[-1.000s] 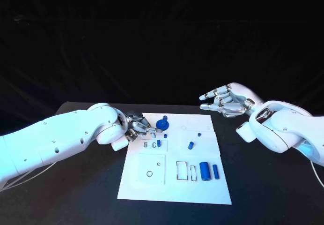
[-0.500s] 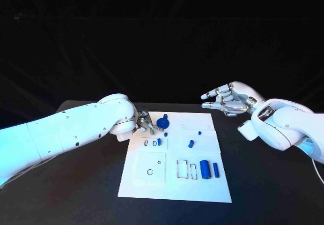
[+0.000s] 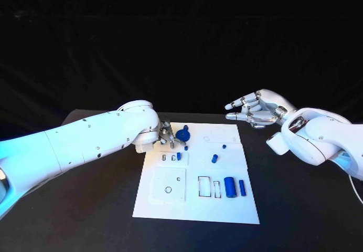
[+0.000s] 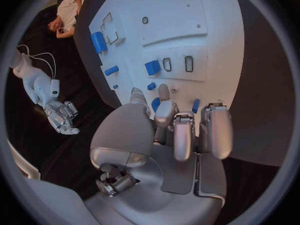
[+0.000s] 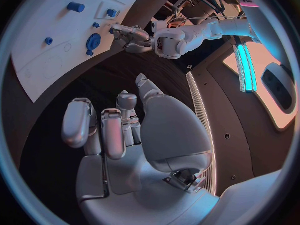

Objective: Assemble the parts on the task board

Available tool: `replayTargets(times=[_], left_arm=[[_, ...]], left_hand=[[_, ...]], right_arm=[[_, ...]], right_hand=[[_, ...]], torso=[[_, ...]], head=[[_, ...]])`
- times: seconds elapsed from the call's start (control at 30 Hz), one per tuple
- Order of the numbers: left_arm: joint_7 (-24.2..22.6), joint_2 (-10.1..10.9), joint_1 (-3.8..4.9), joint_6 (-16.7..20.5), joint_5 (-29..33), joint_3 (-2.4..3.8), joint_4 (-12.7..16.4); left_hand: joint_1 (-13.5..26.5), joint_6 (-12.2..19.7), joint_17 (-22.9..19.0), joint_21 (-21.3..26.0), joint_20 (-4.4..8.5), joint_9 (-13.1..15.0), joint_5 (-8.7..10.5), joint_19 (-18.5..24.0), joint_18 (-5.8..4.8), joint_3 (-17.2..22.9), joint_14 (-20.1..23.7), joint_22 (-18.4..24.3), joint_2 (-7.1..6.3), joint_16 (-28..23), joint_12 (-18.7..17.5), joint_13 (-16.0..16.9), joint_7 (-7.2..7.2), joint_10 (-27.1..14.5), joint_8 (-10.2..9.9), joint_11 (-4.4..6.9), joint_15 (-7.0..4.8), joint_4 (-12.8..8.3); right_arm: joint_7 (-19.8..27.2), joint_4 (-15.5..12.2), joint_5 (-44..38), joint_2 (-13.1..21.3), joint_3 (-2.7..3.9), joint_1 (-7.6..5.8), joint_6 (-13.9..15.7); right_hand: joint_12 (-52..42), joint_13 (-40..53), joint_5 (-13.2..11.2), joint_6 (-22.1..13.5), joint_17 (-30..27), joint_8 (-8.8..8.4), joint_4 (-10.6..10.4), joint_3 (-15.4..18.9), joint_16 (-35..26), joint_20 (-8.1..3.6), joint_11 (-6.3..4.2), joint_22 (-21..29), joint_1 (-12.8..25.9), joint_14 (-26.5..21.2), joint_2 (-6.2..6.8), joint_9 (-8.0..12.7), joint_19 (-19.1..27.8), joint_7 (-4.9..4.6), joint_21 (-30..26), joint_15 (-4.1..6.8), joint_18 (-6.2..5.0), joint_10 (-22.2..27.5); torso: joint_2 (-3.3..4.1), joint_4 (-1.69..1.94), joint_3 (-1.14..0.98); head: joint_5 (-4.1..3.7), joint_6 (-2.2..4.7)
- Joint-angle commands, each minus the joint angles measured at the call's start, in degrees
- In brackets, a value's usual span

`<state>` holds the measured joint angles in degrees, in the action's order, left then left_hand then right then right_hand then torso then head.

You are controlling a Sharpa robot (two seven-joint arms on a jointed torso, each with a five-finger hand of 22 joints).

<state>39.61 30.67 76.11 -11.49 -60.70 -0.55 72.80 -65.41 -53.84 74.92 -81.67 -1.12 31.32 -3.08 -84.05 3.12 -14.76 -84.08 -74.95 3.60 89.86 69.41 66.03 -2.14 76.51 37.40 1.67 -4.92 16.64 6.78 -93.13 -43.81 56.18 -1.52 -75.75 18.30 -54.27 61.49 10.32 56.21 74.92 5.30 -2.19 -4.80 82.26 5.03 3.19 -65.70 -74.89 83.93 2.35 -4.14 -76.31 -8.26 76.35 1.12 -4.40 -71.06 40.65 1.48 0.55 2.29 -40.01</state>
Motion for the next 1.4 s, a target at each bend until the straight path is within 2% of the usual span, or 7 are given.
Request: replayTargets(times=[0.03,0.23,0.37,0.4,0.53,0.83,1.4], left_arm=[[1.1,-0.8,0.06,-4.3,-0.9,-0.09,-0.6],[1.1,-1.5,-0.06,-5.0,-1.6,-0.17,-1.2],[1.2,-1.6,-0.08,-5.2,-1.7,-0.19,-1.3],[1.2,-1.6,-0.09,-5.2,-1.8,-0.2,-1.4],[1.1,-1.8,-0.17,-5.4,-1.6,-0.22,-1.4],[1.1,-1.7,-0.42,-5.5,-0.7,-0.26,-1.4],[1.0,-2.7,-0.93,-6.4,0.1,-0.52,-2.1]], left_hand=[[0.2,0.4,15.1,-0.4,0.3,0.3,0.36,-2.7,-0.68,-0.4,-5.9,-4.0,0.46,0.1,0.5,0.4,0.0,0.5,0.4,0.16,-0.38,0.0],[0.0,0.7,15.1,-0.5,0.36,0.9,0.34,-2.7,-0.72,-0.6,-5.9,-4.2,0.91,0.1,0.7,0.6,0.06,0.7,0.8,0.22,-0.44,-0.1],[-1.3,1.1,15.1,-0.6,0.37,1.6,0.26,-2.7,-0.71,-0.2,-5.9,-4.3,1.79,0.1,0.7,0.6,0.07,0.6,1.2,0.22,-0.44,-0.4],[-1.5,1.2,15.1,-0.6,0.36,1.8,0.25,-2.7,-0.71,-0.1,-5.9,-4.3,1.86,0.1,0.7,0.6,0.06,0.6,1.3,0.23,-0.43,-0.5],[-1.7,1.2,15.1,-0.6,0.36,1.9,0.24,-2.7,-0.73,-0.1,-5.9,-4.4,1.91,0.1,0.8,0.6,0.07,0.6,1.4,0.22,-0.43,-0.5],[-2.0,1.2,15.1,-0.8,0.35,2.2,0.24,-2.8,-0.78,-0.1,-5.9,-4.7,1.94,0.1,1.0,0.9,0.09,0.8,1.6,0.24,-0.43,-0.5],[-2.2,1.2,15.1,-0.8,0.35,2.5,0.25,-2.8,-0.77,-0.2,-5.9,-4.6,1.98,0.1,1.1,1.0,0.14,0.8,1.8,0.27,-0.44,-0.5]], right_arm=[[-0.4,0.1,-0.7,-0.2,-0.01,0.02,-1.0],[-0.5,0.3,-1.2,-0.3,-0.02,0.04,-1.2],[-0.6,0.3,-1.5,-0.3,-0.02,0.05,-1.2],[-0.7,0.3,-1.5,-0.3,-0.02,0.05,-1.2],[-0.8,0.5,-1.7,-0.4,-0.02,0.06,-1.2],[-0.9,0.5,-1.7,-0.3,-0.03,0.06,-1.2],[-1.1,0.8,-1.8,-0.6,-0.03,0.07,-1.1]], right_hand=[[0.0,-0.1,0.3,0.4,1.9,0.19,0.0,0.4,-0.3,0.11,0.02,0.2,-0.1,3.1,0.13,0.0,0.4,0.01,-0.5,-0.08,-0.89,-0.5],[0.1,-0.2,0.3,0.4,1.9,0.19,0.0,0.4,-0.3,0.11,0.02,0.3,-0.1,3.1,0.13,0.0,0.4,0.01,-0.5,-0.08,-0.91,-0.4],[0.2,-0.3,0.3,0.4,1.8,0.2,0.0,0.5,-0.3,0.1,0.02,0.3,-0.1,3.1,0.1,0.0,0.5,0.01,-0.6,-0.08,-0.92,-0.4],[0.2,-0.3,0.5,0.4,1.8,0.2,0.0,0.5,-0.3,0.09,0.0,0.4,-0.2,3.1,0.04,0.0,0.5,0.02,-0.6,-0.06,-0.93,-0.3],[0.3,-0.5,1.0,0.3,1.7,0.22,0.1,0.6,-0.4,0.07,-0.02,0.5,-0.5,3.1,-0.11,0.0,0.5,0.03,-0.7,-0.04,-0.95,-0.1],[0.3,-0.5,1.1,0.3,1.7,0.22,0.2,0.7,-0.5,0.06,-0.02,0.5,-0.5,3.1,-0.12,0.0,0.5,0.03,-0.7,-0.03,-0.95,-0.1],[0.5,-0.7,1.2,0.3,1.6,0.21,0.2,0.8,-0.6,0.06,-0.02,0.7,-0.6,3.0,-0.14,0.1,0.6,0.02,-0.9,-0.03,-0.98,0.0]], torso=[[0.02,0.02,0.02],[-0.02,0.02,0.03],[-0.06,0.08,-0.11],[-0.06,0.12,-0.09],[-0.04,0.1,-0.04],[-0.02,0.12,-0.11],[-0.02,0.07,-0.1]], head=[[0.19,-0.25],[0.29,-0.56],[0.27,-0.6],[0.23,-0.59],[0.39,-0.81],[0.51,-1.14],[0.71,-1.61]])
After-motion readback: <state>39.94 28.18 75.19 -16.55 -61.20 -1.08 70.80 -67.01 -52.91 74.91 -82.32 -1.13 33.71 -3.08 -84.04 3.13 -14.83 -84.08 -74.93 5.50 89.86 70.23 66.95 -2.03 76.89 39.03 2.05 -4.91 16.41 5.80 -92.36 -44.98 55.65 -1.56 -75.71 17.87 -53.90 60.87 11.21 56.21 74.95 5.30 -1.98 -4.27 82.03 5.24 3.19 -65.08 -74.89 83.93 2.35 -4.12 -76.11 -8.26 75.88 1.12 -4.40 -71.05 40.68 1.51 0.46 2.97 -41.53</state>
